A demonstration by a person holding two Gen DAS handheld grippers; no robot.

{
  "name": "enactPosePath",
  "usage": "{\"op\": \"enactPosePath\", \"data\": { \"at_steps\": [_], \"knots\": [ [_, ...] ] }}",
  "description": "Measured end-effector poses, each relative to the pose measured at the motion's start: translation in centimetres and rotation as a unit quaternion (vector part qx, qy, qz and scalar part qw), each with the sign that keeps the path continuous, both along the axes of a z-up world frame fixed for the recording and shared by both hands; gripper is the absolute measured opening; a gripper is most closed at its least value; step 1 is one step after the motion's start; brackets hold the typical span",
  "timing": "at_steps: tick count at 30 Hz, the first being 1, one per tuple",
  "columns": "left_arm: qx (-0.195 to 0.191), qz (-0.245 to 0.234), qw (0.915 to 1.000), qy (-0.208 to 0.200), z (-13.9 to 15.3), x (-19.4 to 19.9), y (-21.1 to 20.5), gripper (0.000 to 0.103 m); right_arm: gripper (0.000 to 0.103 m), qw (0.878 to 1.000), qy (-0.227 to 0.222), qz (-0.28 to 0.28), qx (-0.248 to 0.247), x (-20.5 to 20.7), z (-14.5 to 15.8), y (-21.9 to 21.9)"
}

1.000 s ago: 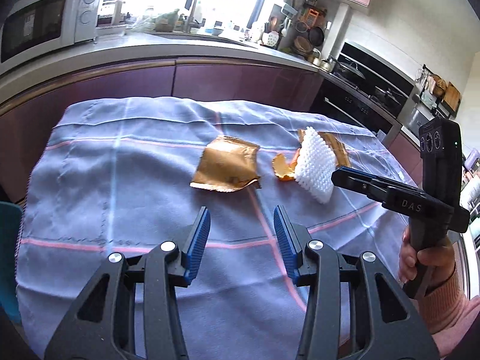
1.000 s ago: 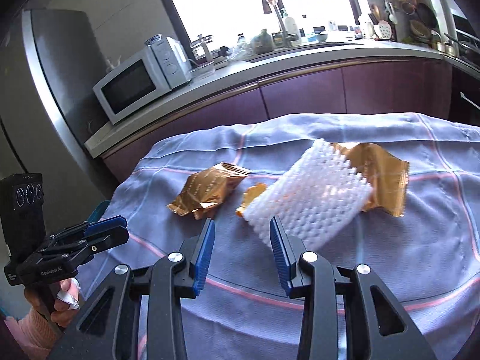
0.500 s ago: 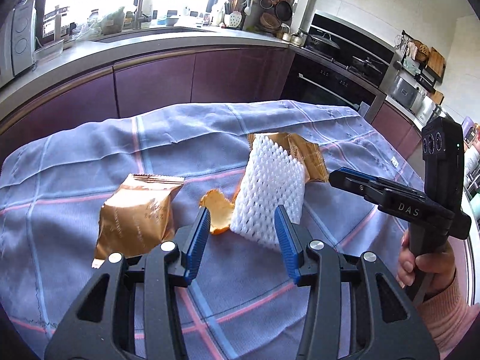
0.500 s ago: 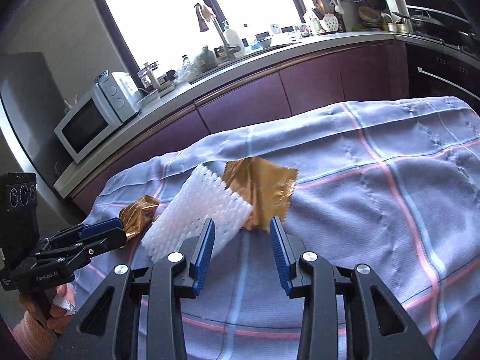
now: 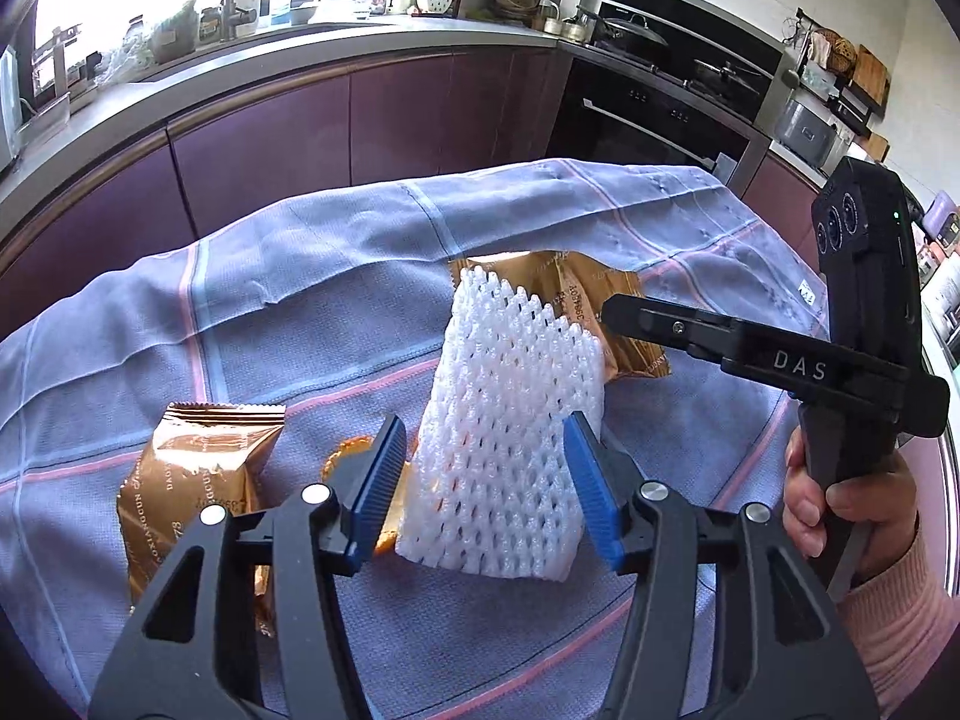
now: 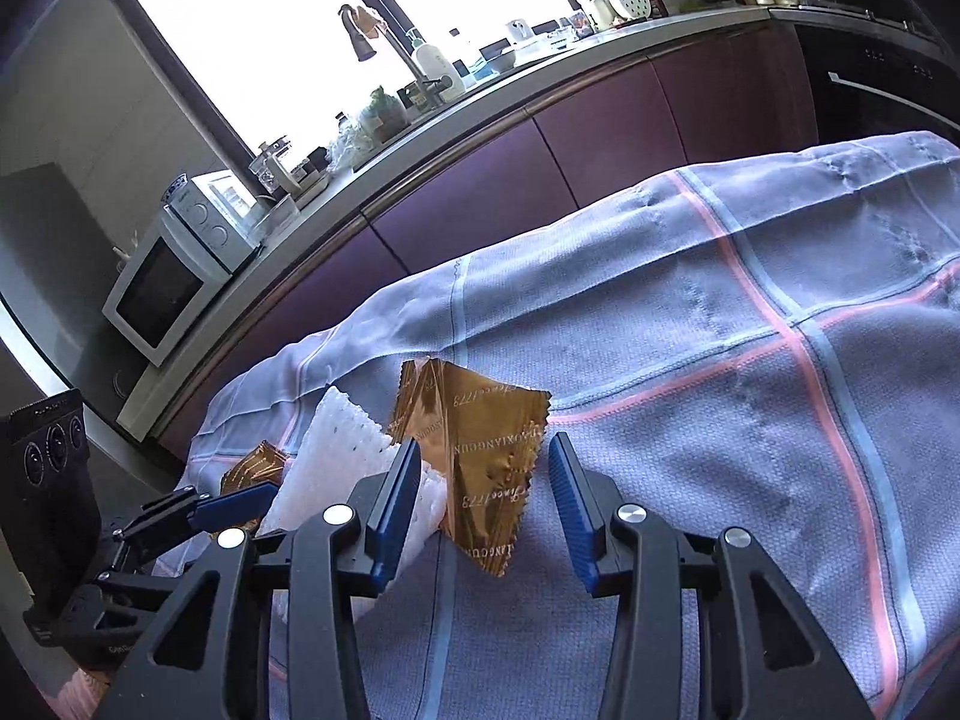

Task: Collect trash
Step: 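Grasp the white foam net with the left gripper while the right grasps the gold foil wrapper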

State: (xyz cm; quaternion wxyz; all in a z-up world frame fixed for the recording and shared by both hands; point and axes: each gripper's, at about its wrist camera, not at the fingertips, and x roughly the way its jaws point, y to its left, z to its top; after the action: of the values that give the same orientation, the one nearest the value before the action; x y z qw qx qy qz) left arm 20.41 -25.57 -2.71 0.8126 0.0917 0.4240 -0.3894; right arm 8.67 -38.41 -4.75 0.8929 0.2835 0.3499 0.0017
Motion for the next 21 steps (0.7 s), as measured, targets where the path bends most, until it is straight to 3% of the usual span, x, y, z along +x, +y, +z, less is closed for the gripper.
{"op": "enactPosePath", "data": {
  "at_steps": [4,11,21],
  "knots": [
    [0.009,-0.008,0.9999,0.011,-1.0,0.1,-0.6,0.047,0.041,1.0,0.003,0.01,0.014,0.3,-0.6,0.2],
    [0.006,-0.006,0.9996,0.027,-2.0,0.0,-0.4,0.023,0.015,1.0,-0.002,0.008,0.017,-0.2,-0.7,0.0],
    [-0.021,0.003,0.9994,0.028,-1.1,-1.3,1.8,0.015,0.007,0.999,-0.034,0.006,-0.004,-1.8,0.8,0.5]
  ]
}}
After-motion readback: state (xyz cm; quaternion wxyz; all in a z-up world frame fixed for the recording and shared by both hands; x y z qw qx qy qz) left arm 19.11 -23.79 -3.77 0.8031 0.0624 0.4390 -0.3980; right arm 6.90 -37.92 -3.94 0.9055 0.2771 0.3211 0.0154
